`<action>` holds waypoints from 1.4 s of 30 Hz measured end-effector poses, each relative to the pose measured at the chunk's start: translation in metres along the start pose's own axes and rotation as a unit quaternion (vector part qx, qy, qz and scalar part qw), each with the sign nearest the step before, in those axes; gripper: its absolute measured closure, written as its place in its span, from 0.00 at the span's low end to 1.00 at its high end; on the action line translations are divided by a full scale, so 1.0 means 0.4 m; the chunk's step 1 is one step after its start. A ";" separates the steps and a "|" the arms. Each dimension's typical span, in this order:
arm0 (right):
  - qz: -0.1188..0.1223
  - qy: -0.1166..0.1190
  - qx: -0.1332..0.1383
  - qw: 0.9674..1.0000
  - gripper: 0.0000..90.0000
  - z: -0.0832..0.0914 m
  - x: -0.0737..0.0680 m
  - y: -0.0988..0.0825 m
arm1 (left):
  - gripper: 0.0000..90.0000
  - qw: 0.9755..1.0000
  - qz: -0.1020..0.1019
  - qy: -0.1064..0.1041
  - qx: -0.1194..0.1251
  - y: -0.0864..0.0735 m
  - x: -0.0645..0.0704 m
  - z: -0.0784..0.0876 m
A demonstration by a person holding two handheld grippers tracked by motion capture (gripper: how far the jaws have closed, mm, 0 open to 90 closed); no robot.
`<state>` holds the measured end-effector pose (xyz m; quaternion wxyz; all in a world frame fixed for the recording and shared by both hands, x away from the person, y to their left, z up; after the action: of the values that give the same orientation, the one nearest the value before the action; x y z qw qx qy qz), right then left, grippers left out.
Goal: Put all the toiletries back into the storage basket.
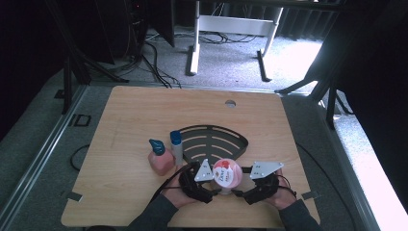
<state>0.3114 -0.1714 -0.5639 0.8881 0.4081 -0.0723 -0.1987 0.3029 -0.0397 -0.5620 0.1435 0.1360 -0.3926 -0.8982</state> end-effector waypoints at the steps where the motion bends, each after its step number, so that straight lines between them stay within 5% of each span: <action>1: 0.000 -0.001 0.000 1.000 0.20 0.000 0.001 0.002 | 0.28 1.000 0.001 0.000 0.000 0.001 -0.001 0.000; 42: 0.014 -0.006 0.002 1.000 0.20 0.008 0.058 0.063 | 0.28 1.000 0.013 0.018 0.001 0.042 -0.063 0.011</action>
<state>0.3391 -0.1683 -0.5435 0.8894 0.4081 -0.0834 -0.1884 0.3271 -0.0383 -0.5433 0.1622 0.1475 -0.3927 -0.8931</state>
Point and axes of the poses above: each handheld gripper's, and its own axes: z roughly backward along the jaws, y roughly out of its top, x roughly to its right, the point moved 9 cm from there along -z, roughly forward along the jaws, and after that the axes turned 5 degrees about -z, right-handed, at the moved point
